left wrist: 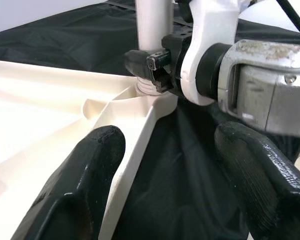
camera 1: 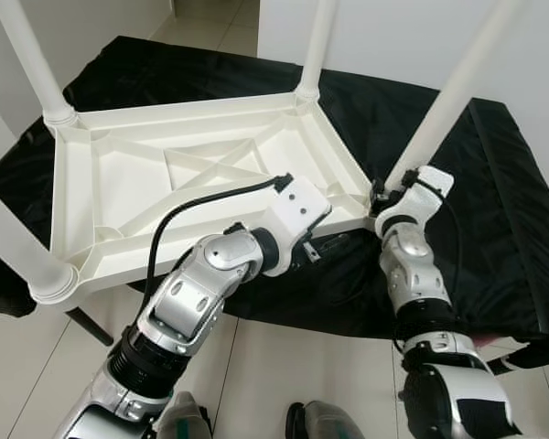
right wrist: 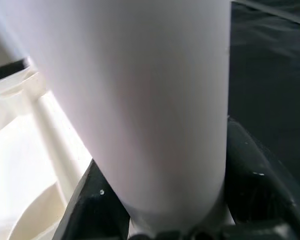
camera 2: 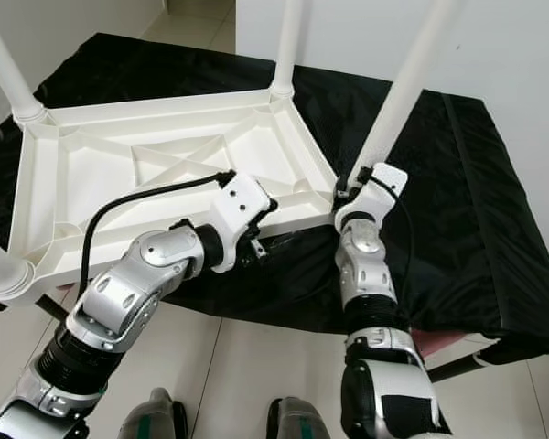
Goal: Building children table
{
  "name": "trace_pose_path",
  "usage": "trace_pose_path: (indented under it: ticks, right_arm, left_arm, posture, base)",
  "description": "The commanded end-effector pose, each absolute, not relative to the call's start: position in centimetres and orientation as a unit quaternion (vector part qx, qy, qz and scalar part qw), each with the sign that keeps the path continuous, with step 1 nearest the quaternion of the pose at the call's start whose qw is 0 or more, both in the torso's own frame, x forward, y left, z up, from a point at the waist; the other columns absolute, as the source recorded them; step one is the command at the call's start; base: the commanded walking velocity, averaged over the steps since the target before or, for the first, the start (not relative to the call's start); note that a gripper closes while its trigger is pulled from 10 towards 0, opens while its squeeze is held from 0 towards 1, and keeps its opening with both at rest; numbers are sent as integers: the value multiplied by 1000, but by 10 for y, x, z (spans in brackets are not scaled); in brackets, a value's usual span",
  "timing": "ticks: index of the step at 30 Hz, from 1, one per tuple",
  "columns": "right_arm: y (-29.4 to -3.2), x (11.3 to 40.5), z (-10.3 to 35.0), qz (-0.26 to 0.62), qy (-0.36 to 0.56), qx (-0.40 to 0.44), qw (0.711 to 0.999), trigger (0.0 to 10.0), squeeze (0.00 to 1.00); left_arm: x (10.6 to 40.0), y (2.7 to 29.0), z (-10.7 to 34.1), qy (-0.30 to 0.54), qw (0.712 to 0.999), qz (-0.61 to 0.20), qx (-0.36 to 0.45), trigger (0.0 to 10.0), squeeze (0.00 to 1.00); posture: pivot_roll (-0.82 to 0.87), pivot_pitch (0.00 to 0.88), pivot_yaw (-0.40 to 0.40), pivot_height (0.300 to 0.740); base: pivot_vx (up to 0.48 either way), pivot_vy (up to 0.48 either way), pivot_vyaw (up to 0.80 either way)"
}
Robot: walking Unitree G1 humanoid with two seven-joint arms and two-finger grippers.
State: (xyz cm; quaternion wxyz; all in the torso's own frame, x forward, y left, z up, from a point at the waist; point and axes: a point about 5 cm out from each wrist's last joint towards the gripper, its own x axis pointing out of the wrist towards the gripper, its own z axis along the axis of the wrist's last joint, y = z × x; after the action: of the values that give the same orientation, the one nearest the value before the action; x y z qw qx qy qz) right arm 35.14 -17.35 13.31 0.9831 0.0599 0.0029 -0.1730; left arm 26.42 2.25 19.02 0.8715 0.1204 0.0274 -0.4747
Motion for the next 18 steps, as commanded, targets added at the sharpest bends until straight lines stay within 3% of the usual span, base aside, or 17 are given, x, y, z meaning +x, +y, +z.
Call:
trace_pose_path:
  ticks: [1,8,9,10,15,16,17,18]
  right_arm:
    - [-180,348,131,-201,9,62,978,0,0]
    - [-175,345,133,-215,15,67,974,0,0]
    - [-177,344,133,-218,17,62,974,4431,0]
    - [-178,344,133,-220,18,59,974,10000,0]
    - [-182,344,136,-226,15,50,973,10000,0]
    - [-184,344,139,-225,9,50,973,10000,43]
    - [-185,344,140,-219,4,53,974,10000,1000]
    - [-185,344,140,-219,4,53,974,10000,1000]
  left_arm:
    - [261,20,189,28,870,-478,119,10000,0]
    - [261,19,189,28,870,-479,118,10000,0]
    - [261,18,189,28,870,-478,117,10000,0]
    - [261,18,190,27,870,-478,117,10000,0]
    - [261,18,189,27,871,-477,116,10000,0]
    - [261,18,190,27,871,-477,115,10000,0]
    - [261,18,190,27,871,-476,115,10000,0]
    - [261,18,190,27,871,-476,115,10000,0]
  posture:
    - [-25,22,-58,740]
    - [-27,26,-65,740]
    - [-29,27,-64,740]
    - [-31,26,-64,740]
    - [-32,27,-65,740]
    - [-32,29,-64,740]
    - [-32,29,-64,740]
    - [-32,29,-64,740]
  base:
    - [0,0,0]
    - [0,0,0]
    - [0,0,0]
    - [0,0,0]
    - [0,0,0]
    - [0,0,0]
    - [0,0,0]
    - [0,0,0]
